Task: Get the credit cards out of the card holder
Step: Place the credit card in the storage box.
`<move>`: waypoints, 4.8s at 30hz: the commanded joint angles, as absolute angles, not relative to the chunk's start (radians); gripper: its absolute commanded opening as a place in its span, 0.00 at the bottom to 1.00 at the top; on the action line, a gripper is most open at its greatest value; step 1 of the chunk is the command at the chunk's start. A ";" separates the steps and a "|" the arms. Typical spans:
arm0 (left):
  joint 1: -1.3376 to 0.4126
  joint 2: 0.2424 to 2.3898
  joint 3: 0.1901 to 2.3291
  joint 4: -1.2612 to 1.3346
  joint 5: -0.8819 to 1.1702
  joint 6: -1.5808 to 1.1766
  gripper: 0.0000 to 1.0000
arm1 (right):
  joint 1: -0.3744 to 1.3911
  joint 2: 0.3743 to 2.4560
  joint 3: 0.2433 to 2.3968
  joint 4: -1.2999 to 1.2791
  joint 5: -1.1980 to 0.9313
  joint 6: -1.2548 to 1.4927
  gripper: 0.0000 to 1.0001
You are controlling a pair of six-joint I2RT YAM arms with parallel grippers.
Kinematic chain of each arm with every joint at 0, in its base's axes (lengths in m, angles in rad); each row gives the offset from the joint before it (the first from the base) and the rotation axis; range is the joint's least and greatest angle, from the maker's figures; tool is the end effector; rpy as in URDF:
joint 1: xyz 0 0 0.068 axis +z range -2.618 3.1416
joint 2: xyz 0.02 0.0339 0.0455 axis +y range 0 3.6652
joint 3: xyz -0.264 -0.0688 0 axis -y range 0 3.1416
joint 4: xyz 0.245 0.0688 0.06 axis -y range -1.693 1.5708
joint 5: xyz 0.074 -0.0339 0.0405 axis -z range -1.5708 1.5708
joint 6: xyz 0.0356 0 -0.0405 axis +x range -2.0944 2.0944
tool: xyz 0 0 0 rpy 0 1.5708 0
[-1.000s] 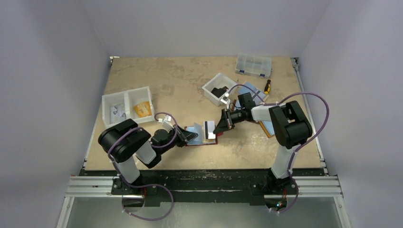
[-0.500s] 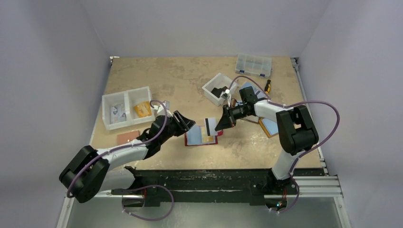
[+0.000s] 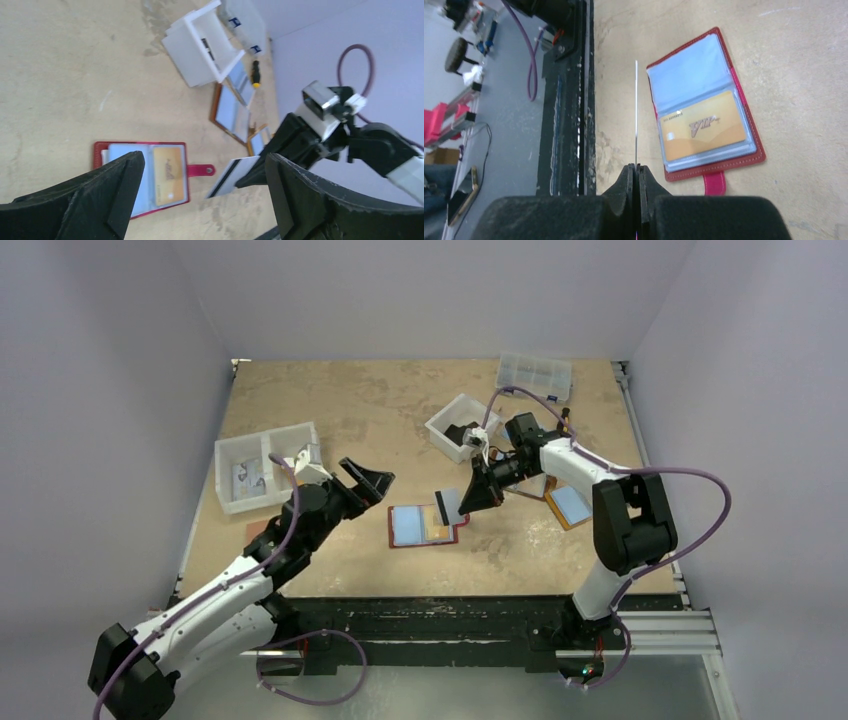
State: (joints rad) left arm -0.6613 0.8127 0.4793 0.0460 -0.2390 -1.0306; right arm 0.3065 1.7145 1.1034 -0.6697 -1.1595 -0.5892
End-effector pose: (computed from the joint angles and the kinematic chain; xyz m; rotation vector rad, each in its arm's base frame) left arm 0.1581 -0.1124 0.2509 -0.5308 1.8876 -0.9369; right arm 0.2935 0.1271 0.1988 -1.2041 1.9943 1.4556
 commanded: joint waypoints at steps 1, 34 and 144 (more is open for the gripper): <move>-0.654 0.783 0.463 0.127 -0.185 -1.190 0.99 | 0.304 1.684 1.181 -0.851 -1.129 -0.797 0.00; -0.658 1.236 0.948 -0.171 0.143 -1.758 0.96 | 0.492 1.449 1.228 -0.651 -0.625 -0.863 0.00; 0.506 0.954 0.525 0.264 0.233 -0.915 0.00 | 0.425 1.462 1.141 -0.695 -0.901 -0.771 0.85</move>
